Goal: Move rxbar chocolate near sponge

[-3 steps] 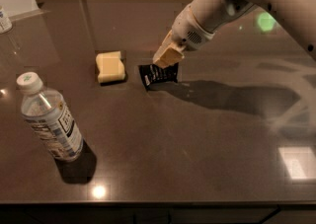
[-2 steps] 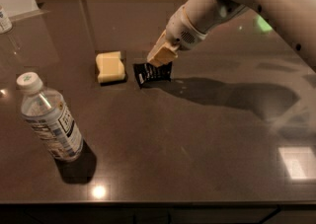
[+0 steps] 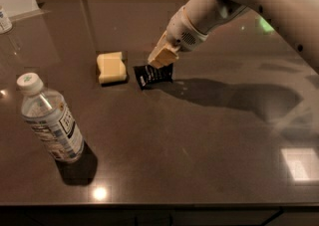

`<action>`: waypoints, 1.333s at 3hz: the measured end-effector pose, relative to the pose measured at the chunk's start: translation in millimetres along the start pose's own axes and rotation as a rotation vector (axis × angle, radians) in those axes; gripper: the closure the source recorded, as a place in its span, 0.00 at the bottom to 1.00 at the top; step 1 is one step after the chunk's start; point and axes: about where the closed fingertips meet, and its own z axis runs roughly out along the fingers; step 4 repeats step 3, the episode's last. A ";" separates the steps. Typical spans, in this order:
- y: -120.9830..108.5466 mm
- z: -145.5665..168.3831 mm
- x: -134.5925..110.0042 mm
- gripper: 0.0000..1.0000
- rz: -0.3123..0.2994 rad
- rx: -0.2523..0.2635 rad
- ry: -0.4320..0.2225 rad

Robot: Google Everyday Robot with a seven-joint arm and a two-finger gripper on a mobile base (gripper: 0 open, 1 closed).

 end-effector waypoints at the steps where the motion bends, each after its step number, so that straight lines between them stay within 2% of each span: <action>1: 0.7 1.9 -0.7 0.12 -0.001 -0.004 0.000; 2: 1.3 3.6 -1.3 0.00 -0.003 -0.007 0.001; 4: 1.4 3.6 -1.3 0.00 -0.003 -0.007 0.001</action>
Offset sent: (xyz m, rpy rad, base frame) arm -0.0004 0.0017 -0.0010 -0.0003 0.0018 0.0032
